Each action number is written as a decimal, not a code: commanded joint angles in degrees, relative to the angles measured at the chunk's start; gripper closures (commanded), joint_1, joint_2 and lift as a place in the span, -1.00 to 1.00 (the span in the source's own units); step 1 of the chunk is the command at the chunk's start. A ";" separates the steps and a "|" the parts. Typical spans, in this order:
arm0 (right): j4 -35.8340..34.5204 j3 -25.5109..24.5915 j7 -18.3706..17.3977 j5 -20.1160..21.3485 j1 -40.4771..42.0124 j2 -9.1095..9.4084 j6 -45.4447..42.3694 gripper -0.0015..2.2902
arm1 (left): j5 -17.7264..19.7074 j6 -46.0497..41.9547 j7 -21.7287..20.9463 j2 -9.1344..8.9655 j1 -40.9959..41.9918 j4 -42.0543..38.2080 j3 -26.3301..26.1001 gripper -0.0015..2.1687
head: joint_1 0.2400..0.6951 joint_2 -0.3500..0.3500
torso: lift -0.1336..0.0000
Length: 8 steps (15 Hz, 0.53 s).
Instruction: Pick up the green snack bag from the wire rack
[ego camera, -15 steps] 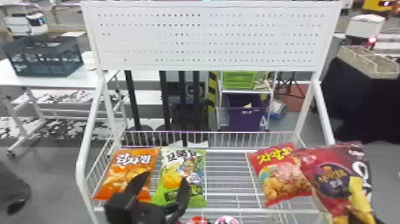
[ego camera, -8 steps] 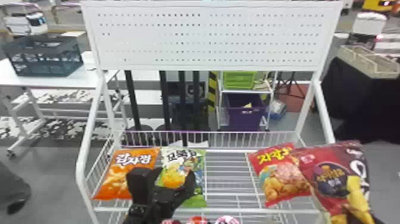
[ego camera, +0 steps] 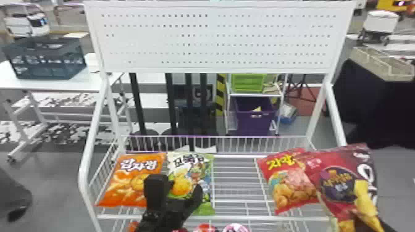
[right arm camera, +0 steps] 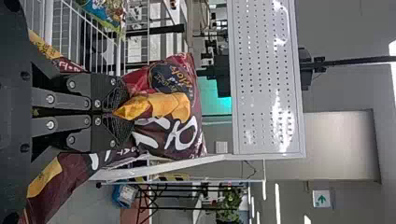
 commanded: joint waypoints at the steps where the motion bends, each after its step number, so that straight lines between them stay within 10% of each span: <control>1: 0.33 0.20 -0.05 0.00 -0.24 -0.15 0.00 0.91 | -0.64 1.79 0.79 -0.02 0.23 -0.90 -0.39 0.98 | 0.14 0.00 | 1.00; 8: 0.60 0.55 -0.14 -0.44 -1.03 -0.32 0.18 0.91 | -4.07 3.55 1.23 0.69 5.76 -14.35 -0.83 0.98 | 0.14 0.00 | 1.00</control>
